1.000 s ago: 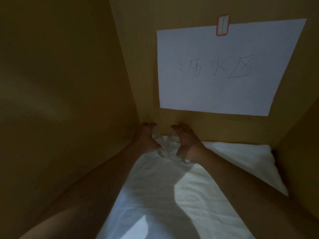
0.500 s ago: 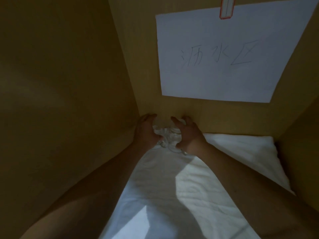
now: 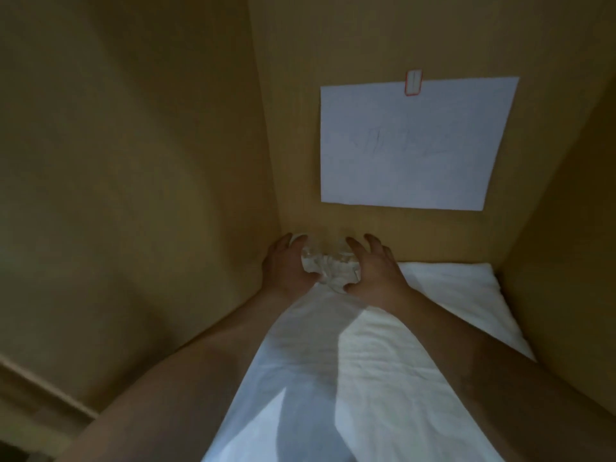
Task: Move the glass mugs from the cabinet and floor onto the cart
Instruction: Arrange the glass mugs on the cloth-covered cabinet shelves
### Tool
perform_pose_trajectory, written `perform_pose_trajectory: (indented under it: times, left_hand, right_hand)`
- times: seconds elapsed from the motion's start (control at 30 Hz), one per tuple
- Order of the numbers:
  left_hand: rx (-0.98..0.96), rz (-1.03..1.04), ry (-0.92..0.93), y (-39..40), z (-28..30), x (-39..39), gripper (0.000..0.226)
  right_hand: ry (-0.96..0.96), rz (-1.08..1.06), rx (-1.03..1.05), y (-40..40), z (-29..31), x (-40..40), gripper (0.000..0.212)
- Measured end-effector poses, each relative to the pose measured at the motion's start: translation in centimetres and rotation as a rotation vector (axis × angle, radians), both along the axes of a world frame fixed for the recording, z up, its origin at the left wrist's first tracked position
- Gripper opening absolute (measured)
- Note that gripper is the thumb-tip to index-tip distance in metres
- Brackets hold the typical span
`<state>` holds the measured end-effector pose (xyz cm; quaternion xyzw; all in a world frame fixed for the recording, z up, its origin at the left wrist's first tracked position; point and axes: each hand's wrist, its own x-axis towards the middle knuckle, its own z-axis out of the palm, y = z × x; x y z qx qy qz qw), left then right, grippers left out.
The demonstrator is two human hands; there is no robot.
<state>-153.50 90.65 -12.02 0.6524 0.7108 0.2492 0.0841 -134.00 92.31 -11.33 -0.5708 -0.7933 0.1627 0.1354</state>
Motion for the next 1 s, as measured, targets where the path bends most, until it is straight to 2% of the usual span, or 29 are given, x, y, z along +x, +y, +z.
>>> perform_pose_trajectory:
  times: [0.4, 0.7, 1.0]
  left_hand:
    - [0.077, -0.145, -0.078, -12.0, 2.6, 0.8, 0.077]
    - [0.037, -0.238, 0.067, -21.8, 2.5, 0.6, 0.083]
    - [0.051, -0.242, 0.03, -28.2, 4.1, 1.0, 0.084]
  right_hand:
    - [-0.055, -0.144, 0.048, -14.2, 2.8, -0.2, 0.096]
    - [-0.108, -0.225, 0.075, -25.4, 2.5, -0.4, 0.092]
    - [-0.143, -0.25, 0.092, -32.6, 3.4, 0.4, 0.091]
